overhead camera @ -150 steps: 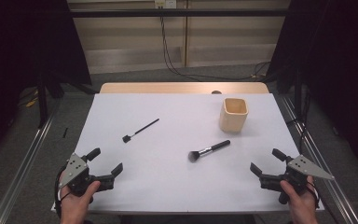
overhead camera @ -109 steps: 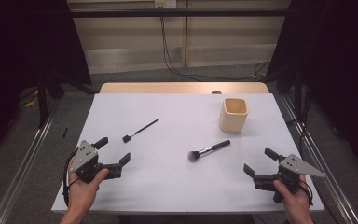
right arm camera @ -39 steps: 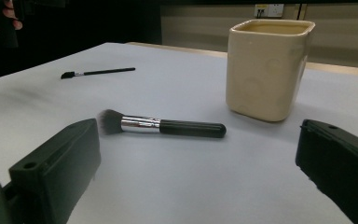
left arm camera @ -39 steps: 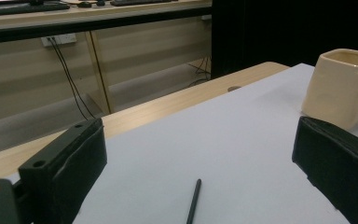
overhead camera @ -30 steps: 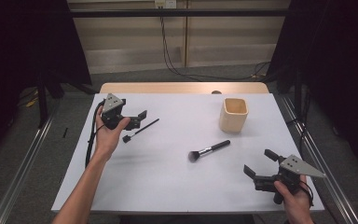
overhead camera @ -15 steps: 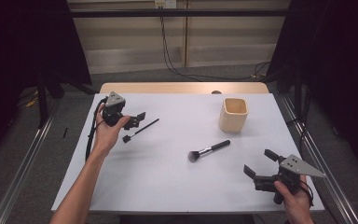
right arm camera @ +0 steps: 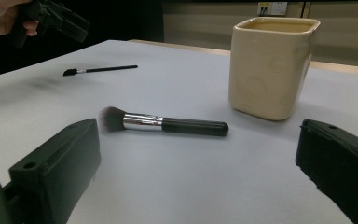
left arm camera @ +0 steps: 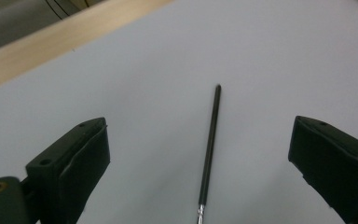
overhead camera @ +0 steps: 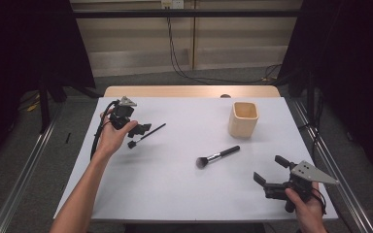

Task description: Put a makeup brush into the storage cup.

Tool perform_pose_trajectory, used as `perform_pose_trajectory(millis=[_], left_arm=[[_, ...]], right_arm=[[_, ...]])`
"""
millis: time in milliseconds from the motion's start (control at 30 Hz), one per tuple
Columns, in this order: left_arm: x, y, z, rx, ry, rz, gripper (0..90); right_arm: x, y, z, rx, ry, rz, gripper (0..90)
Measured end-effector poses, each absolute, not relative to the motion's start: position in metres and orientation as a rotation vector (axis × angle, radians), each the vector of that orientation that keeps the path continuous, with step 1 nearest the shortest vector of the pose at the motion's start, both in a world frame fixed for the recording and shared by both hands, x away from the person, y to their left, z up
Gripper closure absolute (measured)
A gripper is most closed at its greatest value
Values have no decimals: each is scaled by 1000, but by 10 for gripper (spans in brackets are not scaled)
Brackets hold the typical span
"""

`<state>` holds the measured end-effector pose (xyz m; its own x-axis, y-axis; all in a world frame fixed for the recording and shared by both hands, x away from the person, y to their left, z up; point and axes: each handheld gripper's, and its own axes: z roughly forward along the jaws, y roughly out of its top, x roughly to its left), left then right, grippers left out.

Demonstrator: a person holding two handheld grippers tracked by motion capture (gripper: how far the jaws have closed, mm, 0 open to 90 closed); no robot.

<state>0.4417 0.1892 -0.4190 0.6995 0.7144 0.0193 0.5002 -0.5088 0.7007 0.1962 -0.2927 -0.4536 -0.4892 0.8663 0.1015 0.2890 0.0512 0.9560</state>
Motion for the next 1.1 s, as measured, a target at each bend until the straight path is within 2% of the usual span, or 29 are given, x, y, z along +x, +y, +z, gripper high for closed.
perform_pose_trajectory(millis=[333, 433, 900, 1100], left_arm=[[450, 186, -428, 2420, 986, 273, 57], [451, 184, -433, 2479, 994, 199, 56], [460, 178, -441, 2578, 1033, 190, 70], [462, 178, -444, 2631, 1021, 143, 154]], right_arm=[[197, -291, -454, 1149, 1830, 1450, 0], [197, -292, -454, 1150, 1830, 1450, 0], [197, -291, -454, 1151, 1839, 1445, 0], [197, -291, -455, 1152, 1844, 1438, 0]])
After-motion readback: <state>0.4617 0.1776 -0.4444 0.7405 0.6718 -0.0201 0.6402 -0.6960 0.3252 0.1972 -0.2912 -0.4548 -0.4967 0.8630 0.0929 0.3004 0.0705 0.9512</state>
